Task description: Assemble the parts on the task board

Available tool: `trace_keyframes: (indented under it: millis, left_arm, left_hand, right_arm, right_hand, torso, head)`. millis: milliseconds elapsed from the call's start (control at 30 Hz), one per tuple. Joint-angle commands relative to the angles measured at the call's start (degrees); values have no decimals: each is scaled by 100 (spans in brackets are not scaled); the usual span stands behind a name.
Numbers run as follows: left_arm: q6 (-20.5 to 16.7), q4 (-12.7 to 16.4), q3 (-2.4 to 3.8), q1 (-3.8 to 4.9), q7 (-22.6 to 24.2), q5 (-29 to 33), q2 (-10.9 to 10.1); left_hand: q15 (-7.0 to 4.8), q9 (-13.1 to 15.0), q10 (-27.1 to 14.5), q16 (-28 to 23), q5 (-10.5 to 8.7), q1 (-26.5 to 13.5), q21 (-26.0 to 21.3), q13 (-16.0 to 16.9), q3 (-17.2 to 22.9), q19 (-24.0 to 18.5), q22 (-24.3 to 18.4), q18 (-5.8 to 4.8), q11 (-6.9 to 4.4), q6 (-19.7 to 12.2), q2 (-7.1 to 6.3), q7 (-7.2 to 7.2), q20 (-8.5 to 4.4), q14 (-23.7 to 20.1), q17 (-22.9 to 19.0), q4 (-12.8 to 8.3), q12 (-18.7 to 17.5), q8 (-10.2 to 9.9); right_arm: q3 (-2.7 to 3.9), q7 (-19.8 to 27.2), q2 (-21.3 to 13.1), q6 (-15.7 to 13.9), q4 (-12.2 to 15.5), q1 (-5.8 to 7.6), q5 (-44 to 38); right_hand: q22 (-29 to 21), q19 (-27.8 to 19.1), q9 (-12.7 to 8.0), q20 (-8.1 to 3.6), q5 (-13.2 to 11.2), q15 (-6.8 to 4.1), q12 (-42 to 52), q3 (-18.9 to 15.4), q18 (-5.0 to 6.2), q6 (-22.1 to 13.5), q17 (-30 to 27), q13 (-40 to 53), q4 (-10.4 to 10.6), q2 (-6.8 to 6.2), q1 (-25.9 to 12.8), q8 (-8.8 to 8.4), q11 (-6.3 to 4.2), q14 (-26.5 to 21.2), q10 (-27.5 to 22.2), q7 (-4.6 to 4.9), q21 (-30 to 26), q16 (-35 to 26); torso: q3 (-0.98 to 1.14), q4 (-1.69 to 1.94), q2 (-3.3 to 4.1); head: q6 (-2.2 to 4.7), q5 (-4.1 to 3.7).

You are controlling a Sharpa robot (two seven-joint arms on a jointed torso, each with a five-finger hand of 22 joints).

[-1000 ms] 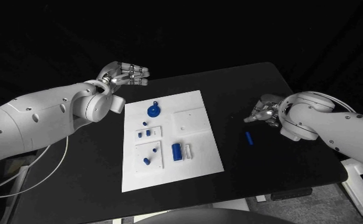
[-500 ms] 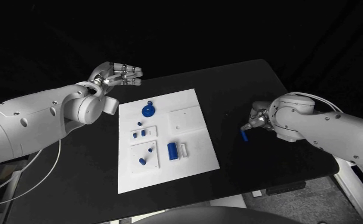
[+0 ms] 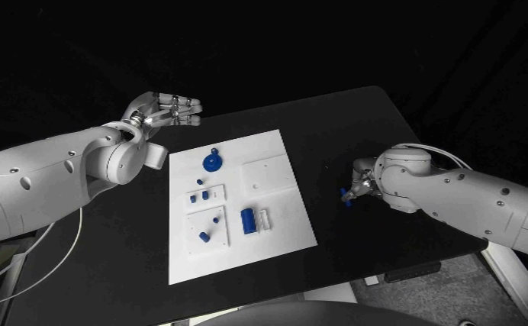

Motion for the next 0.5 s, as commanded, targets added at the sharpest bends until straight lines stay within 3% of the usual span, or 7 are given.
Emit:
trace_keyframes:
  millis: [33, 500]
  left_arm:
    - [44, 19, 4, 2, 76, 34, 2]
    - [56, 27, 4, 2, 46, 34, -22]
  left_hand:
    - [-3, -3, 21, -2, -25, -37, -5, 0, -17, 37, -5, -96, -3, -25, 17, -27, 8, 25, 5, 1, 12, -8]
    - [-1, -3, 13, -3, -15, -31, 3, 1, -42, 45, -68, -98, 0, -35, 31, -25, 10, 21, 6, 9, 13, -8]
  right_arm:
    - [-15, -234, 57, 188, -89, -31, -288]
    - [-45, -233, 300, 81, -388, -109, -789]
  right_hand:
    - [351, 321, -13, 28, 55, 41, 32, -8, 6, 37, -7, 54, -115, 108, -20, -2, 24, 4, 2, -14, -25, 21]
    - [350, 322, -24, 23, 122, 36, 35, -34, 1, 72, -20, 52, -420, 272, -58, -2, 20, 2, 3, -29, -31, 15]
  torso:
    - [-6, -2, -1]
    - [-2, -4, -1]
  head:
    - [2, -10]
    - [-23, -3]
